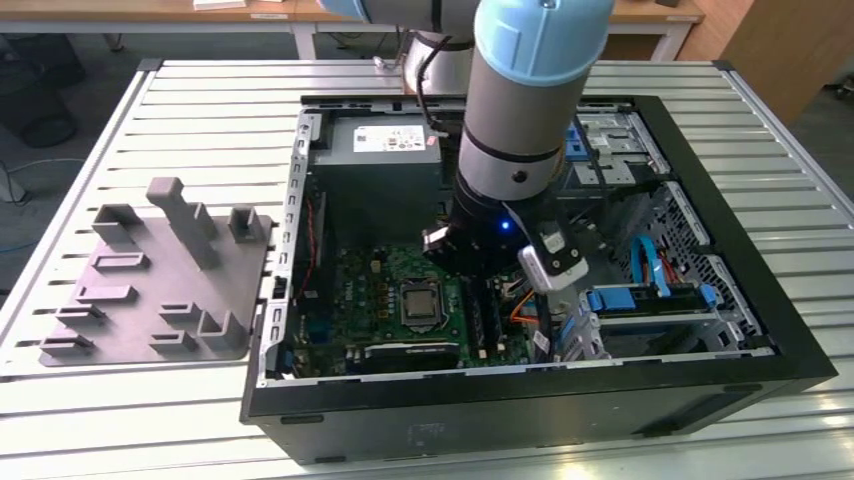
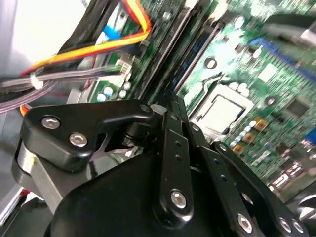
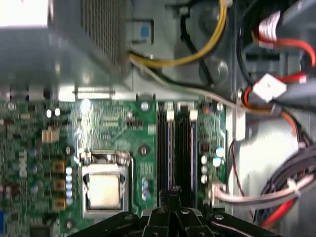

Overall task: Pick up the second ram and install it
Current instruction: 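Press down the second ram until it locks into place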

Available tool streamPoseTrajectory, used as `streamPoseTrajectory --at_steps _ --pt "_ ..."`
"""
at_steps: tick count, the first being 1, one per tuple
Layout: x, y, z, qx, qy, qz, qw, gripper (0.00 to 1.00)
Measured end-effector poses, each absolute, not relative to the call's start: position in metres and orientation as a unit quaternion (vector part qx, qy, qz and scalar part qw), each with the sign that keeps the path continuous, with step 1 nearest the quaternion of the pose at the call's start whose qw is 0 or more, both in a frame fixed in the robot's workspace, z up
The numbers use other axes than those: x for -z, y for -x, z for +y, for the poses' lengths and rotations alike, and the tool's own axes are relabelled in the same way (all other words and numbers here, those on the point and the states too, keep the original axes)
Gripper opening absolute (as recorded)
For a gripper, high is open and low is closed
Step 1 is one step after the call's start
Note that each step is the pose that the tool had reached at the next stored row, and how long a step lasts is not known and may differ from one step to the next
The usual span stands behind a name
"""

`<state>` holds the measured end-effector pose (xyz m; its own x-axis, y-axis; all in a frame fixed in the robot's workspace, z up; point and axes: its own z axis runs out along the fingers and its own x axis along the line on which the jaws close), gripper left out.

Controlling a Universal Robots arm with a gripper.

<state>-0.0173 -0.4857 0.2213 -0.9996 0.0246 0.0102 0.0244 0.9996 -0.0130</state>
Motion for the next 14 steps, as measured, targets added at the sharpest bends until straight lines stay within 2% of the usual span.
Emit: streamPoseTrajectory --at_steps 6,14 --pt "-0.221 0.017 -0.503 -0.014 0.012 -1.000 0.005 0.10" --pt "-0.220 0.017 -0.511 -0.032 0.012 -0.999 0.005 0.10"
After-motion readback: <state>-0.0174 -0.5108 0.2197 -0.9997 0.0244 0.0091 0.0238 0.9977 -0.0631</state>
